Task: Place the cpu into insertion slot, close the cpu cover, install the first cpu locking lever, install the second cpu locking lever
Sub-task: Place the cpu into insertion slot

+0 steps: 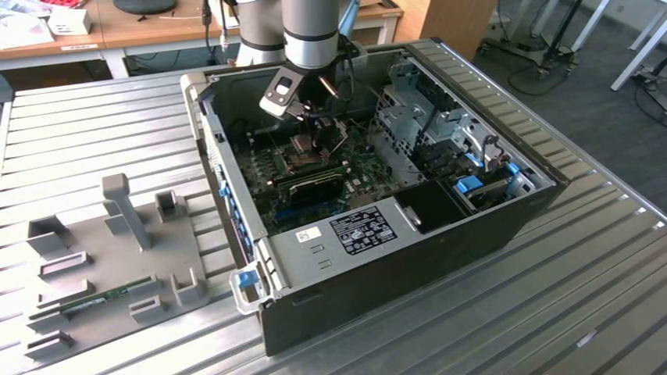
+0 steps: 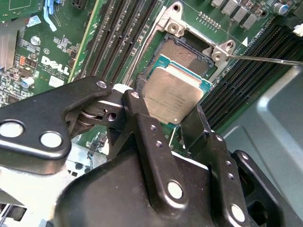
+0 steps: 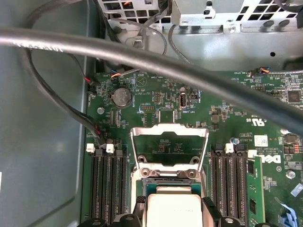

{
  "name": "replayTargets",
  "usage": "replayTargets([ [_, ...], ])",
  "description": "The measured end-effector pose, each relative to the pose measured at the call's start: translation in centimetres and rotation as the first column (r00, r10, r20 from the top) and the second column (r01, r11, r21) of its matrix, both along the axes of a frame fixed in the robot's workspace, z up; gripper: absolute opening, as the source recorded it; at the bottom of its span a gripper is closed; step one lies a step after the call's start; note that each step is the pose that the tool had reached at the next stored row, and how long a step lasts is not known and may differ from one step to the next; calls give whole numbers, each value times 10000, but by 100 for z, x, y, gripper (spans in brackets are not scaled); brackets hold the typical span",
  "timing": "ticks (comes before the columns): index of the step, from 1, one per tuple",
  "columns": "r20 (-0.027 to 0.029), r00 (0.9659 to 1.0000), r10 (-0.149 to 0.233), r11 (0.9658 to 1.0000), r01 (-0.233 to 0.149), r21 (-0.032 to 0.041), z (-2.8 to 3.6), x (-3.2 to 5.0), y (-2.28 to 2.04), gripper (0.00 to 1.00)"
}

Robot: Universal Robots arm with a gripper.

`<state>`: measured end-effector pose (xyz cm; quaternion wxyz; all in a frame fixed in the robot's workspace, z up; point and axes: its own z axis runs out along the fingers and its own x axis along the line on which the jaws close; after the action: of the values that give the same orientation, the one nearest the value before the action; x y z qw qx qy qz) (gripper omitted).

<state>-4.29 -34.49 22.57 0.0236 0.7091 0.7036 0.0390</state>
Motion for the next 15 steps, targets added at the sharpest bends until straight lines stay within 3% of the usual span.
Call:
replayTargets([
  [6,1,10000,0,10000,0,2,-2,0,-7,54],
  [8,0,10000,-1,10000,1,1,-2,-1,-44,54],
  [15,0,10000,0,10000,0,0,-1,-1,-46,54],
])
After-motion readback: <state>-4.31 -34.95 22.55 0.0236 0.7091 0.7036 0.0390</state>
